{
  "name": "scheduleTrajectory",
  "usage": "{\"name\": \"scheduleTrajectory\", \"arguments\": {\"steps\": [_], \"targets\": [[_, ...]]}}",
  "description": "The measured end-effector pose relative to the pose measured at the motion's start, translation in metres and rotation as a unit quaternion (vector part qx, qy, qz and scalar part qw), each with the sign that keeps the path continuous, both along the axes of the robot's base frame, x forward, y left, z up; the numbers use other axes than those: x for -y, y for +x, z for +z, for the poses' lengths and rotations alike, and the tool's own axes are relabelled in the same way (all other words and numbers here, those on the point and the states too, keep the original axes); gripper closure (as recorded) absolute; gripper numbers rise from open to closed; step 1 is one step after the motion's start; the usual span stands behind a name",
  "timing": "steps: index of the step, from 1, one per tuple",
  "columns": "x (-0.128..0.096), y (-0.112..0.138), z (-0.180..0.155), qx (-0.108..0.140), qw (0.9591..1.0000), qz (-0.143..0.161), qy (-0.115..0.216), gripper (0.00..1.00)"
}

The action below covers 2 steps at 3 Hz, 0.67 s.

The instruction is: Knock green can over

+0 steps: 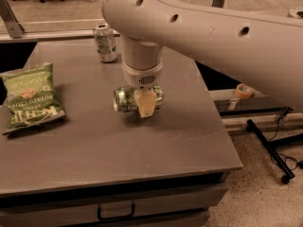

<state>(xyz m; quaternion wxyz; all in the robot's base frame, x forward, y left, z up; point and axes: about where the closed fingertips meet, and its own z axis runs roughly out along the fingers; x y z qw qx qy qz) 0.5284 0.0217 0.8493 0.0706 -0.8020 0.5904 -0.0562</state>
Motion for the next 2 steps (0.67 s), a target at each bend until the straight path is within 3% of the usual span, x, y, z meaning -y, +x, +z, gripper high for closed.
{"name": "scheduleTrajectory", "arguments": {"steps": [2], "targets": [[0.0133,0.0051,0.001,0.011,0.9992,0.001,-0.04,0.36]]}}
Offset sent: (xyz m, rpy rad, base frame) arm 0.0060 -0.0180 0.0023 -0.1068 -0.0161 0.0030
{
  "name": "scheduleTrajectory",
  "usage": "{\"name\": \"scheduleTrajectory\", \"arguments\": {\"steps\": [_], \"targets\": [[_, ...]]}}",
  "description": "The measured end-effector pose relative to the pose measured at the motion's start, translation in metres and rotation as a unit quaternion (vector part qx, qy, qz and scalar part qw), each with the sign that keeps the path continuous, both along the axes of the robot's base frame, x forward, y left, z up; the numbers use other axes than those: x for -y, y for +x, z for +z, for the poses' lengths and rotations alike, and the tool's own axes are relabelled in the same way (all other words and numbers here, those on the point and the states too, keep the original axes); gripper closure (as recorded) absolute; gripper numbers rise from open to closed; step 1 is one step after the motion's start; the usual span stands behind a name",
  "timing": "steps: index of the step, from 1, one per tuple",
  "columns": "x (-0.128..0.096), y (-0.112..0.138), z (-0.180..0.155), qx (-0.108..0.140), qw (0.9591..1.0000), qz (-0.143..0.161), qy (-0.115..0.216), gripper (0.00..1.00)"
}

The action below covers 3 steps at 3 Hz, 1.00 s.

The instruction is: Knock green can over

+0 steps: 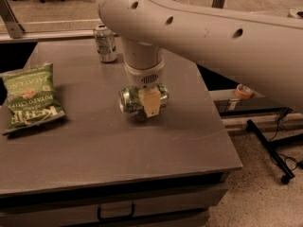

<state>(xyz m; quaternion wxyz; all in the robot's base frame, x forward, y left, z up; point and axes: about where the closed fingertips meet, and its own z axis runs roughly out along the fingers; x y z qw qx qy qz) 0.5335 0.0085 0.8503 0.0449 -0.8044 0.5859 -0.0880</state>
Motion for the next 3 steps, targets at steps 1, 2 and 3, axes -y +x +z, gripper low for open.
{"name": "scheduleTrajectory", "arguments": {"steps": [1,2,3], "targets": [[0.0011,0.0005,0.0017,-0.006,1.0,0.002,-0.005,0.12],[0.0003,0.001,0.0031,-0.014,0.9999,0.006,-0.004,0.0],[-0.0002,0.002,0.0035,-0.022,0.9997,0.007,-0.001,0.0]]}}
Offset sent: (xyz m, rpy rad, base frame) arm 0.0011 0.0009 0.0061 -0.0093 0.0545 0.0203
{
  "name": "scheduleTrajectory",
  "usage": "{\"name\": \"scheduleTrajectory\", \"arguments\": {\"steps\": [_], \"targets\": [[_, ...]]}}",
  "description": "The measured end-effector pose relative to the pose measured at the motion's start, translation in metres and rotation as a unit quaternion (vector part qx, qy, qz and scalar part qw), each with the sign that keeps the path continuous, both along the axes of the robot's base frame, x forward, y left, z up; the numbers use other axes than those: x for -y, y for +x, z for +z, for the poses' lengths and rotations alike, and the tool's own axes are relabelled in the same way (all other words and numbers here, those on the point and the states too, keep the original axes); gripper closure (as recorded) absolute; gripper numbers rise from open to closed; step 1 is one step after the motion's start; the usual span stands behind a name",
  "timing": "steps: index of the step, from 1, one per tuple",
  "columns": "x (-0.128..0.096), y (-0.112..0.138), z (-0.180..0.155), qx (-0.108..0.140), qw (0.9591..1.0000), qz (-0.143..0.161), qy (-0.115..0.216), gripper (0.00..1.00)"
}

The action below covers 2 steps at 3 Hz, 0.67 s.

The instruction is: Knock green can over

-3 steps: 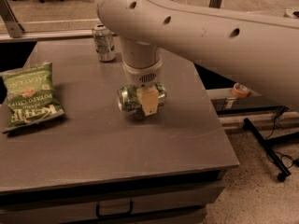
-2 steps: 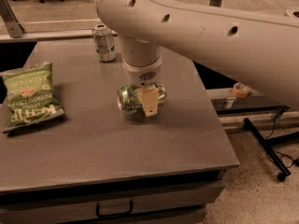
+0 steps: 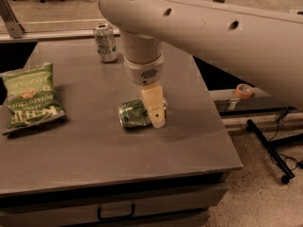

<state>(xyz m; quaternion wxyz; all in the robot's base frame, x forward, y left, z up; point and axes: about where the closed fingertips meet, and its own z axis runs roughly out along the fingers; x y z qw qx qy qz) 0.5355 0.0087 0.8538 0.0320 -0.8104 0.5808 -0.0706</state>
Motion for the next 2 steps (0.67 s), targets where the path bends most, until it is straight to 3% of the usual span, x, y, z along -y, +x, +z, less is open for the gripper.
{"name": "scheduleTrajectory", "arguments": {"steps": [2], "targets": [[0.003,0.0028,0.0031,-0.011,0.9996,-0.01,0.024,0.0]]}}
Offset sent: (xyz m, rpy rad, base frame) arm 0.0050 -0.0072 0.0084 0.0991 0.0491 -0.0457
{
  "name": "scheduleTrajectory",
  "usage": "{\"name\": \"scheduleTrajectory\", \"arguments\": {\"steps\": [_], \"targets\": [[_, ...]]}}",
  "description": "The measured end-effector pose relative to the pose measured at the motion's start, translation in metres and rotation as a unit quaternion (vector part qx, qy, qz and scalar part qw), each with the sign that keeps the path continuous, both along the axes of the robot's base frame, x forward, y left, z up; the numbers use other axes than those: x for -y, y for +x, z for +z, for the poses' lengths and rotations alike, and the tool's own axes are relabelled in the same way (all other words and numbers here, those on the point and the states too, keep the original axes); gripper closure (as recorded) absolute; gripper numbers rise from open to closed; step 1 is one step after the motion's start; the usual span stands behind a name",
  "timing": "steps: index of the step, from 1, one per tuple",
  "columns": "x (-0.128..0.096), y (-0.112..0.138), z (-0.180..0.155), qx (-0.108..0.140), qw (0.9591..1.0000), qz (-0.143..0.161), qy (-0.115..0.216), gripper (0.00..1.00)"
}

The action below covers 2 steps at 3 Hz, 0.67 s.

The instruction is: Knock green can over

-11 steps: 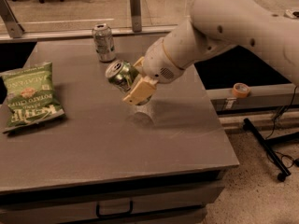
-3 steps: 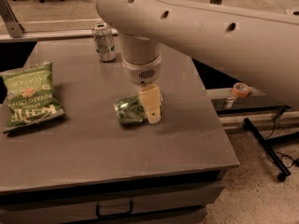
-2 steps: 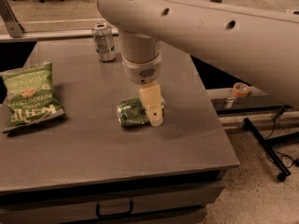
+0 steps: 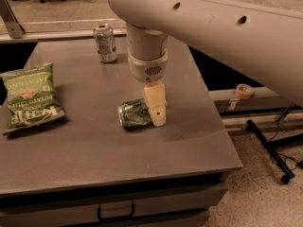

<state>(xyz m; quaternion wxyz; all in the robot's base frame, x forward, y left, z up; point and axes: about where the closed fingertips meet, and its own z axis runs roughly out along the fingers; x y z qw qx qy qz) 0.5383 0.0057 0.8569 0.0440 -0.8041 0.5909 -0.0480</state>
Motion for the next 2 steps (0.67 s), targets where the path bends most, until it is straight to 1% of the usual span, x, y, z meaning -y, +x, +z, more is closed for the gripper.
{"name": "scheduleTrajectory", "arguments": {"steps": [1,2], "targets": [[0.03,0.013,0.037,0.018,0.9957,-0.046,0.078,0.0],[0.068,0.026,0.084,0.062,0.9838,-0.101,0.135,0.0]]}}
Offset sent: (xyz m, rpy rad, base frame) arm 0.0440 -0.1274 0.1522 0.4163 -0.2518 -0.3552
